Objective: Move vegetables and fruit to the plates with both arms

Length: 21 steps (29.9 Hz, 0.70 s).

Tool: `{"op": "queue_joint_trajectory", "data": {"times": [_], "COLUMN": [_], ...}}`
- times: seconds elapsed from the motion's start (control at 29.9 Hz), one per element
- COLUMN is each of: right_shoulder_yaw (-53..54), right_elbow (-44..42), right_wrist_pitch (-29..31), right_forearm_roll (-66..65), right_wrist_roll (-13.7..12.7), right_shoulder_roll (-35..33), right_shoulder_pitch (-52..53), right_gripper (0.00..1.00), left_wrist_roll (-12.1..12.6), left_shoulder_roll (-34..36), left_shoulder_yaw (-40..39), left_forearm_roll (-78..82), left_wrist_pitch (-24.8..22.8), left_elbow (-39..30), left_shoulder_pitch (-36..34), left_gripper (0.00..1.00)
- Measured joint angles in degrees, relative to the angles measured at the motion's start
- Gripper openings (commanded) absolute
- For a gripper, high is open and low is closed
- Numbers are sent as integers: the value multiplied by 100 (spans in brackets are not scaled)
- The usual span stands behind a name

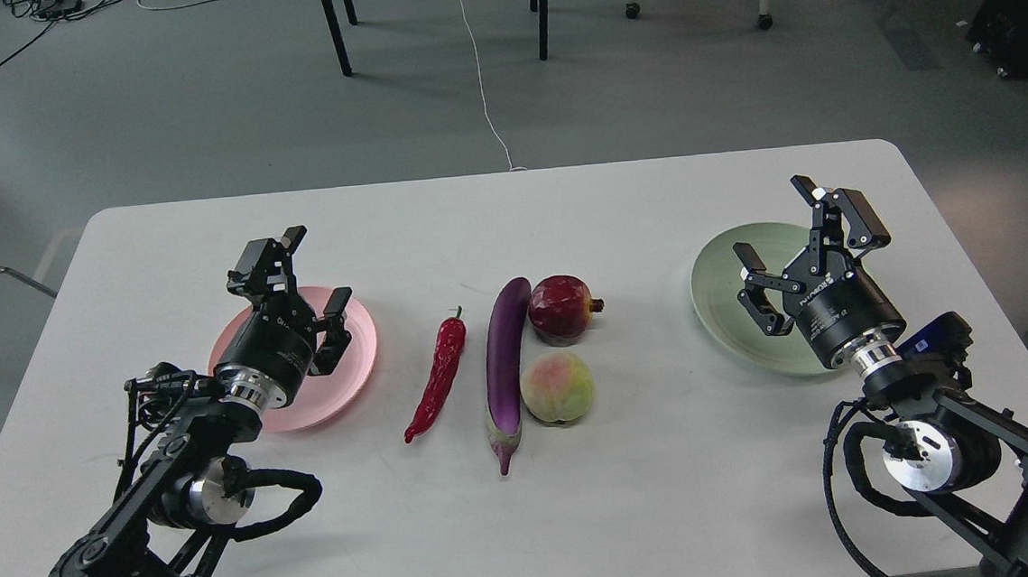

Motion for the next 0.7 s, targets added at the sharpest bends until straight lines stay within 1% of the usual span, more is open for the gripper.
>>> {"op": "queue_joint_trajectory", "data": {"times": [0.2,0.33,0.47,0.53,0.6,0.7], "right_shoulder_yaw": [-6,-190,-1233,-2072,-2905,-4217], "right_elbow": [-5,35,55,73,90,99], "right_wrist_pitch": [13,83,128,174,237,325], "right_forearm_roll": [-8,-334,-1410,-2047,-2677,-3743], "right_wrist_roll": [0,0,1,2,2,2], "right_shoulder_roll": [-44,-388,-1028,-1241,-1351,-1332], "right_shoulder_pitch": [32,504,1873,2807,3703,4991], "right_gripper": [98,98,98,99,99,99], "left_wrist_roll": [-2,2,-23,-66,-110,-166], "left_shoulder_roll": [-21,52,250,344,394,411], "left_shoulder_yaw": [10,36,28,35,46,57], "left_forearm_roll": [-19,-47,-46,-26,-23,-22], "left_wrist_pitch": [-13,-46,-138,-186,-198,-193], "left_elbow": [1,2,-27,-38,-43,-46], "left_shoulder_pitch": [7,-37,-86,-142,-199,-229], "left_gripper": [98,98,98,98,98,98]}}
